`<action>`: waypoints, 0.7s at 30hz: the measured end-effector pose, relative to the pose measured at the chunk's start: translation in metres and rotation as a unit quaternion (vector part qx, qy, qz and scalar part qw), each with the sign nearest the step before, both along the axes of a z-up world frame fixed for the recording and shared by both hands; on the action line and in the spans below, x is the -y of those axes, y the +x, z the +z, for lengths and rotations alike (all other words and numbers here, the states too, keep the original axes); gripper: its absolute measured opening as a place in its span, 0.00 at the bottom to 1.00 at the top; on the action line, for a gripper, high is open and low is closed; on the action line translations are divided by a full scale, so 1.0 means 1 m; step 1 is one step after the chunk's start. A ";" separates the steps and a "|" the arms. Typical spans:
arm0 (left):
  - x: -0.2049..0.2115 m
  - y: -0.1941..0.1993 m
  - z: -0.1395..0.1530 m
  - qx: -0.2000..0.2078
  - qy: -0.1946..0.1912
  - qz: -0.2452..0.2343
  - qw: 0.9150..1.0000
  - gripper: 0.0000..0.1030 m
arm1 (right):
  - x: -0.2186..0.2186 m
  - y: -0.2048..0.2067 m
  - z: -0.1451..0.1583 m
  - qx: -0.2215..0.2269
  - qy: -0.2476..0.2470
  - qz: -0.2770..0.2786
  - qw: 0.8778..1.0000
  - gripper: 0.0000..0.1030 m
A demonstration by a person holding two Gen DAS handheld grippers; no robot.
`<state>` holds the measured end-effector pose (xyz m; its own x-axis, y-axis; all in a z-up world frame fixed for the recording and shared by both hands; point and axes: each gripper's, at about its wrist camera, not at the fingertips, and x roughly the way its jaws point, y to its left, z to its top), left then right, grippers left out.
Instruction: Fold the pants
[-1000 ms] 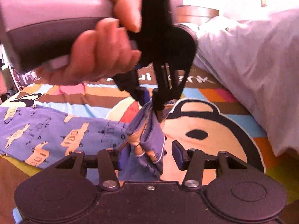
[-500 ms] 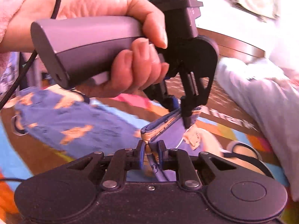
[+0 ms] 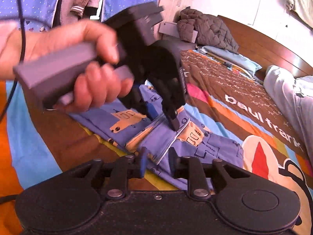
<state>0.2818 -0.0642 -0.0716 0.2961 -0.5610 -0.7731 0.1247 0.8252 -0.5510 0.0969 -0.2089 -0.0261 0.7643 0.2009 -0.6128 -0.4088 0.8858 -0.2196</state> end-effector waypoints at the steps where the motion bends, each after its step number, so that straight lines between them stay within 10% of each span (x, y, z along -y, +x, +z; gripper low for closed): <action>1: -0.002 0.000 -0.001 0.002 -0.005 -0.002 1.000 0.27 | -0.002 0.000 -0.001 -0.003 -0.005 0.006 1.000 0.36; 15: 0.002 -0.008 -0.001 0.016 0.011 0.006 1.000 0.26 | -0.014 0.015 -0.016 -0.013 -0.048 0.028 0.998 0.29; 21: 0.003 -0.005 0.002 0.002 0.011 0.008 1.000 0.11 | -0.019 0.008 -0.016 0.000 -0.066 0.036 0.997 0.19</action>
